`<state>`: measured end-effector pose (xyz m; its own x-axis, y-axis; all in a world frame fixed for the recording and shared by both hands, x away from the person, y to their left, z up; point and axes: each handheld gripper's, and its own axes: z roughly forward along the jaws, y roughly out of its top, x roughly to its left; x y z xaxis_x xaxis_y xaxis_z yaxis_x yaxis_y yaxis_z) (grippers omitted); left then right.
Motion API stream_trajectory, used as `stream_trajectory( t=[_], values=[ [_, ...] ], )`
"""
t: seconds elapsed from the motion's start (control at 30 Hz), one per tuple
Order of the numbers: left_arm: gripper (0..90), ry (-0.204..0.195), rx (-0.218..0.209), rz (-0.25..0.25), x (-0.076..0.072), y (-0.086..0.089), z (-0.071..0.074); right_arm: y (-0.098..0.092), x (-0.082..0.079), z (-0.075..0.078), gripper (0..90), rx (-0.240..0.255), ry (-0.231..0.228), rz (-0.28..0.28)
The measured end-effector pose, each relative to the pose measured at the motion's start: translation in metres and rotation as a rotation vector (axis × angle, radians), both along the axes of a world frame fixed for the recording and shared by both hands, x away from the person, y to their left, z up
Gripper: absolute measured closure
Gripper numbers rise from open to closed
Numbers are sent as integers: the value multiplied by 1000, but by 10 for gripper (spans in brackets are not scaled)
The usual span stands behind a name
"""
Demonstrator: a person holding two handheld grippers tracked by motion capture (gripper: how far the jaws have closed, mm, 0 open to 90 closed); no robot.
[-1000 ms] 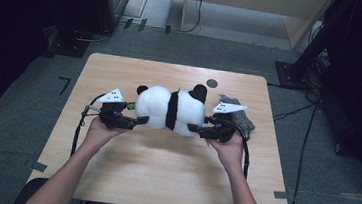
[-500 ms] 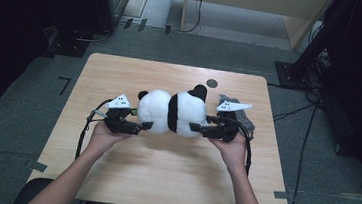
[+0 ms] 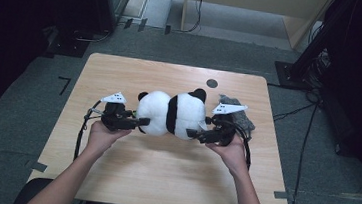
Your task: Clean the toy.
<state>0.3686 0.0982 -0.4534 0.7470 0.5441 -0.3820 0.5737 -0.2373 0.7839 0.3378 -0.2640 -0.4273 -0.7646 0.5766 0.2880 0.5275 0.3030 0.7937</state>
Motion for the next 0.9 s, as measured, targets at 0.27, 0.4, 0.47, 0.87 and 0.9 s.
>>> stream_trajectory(
  t=[0.27, 0.4, 0.47, 0.87, 0.9],
  values=[
    [458, 75, 57, -17, -1, 2, -8, -3, 1, -14, 288, -24, 104, -16],
    [424, 90, 33, 2, 2, 4, -17, -4, 4, -18, 287, -18, 102, -24],
    [402, 103, 21, 17, 5, 6, -21, -3, 6, -20, 287, 3, 95, -41],
    [276, -70, 13, 97, 11, 8, -29, 1, 19, -25, 251, 7, -30, -136],
    [274, -68, 11, 95, 11, 9, -29, 1, 20, -24, 251, 5, -23, -137]
  ],
)
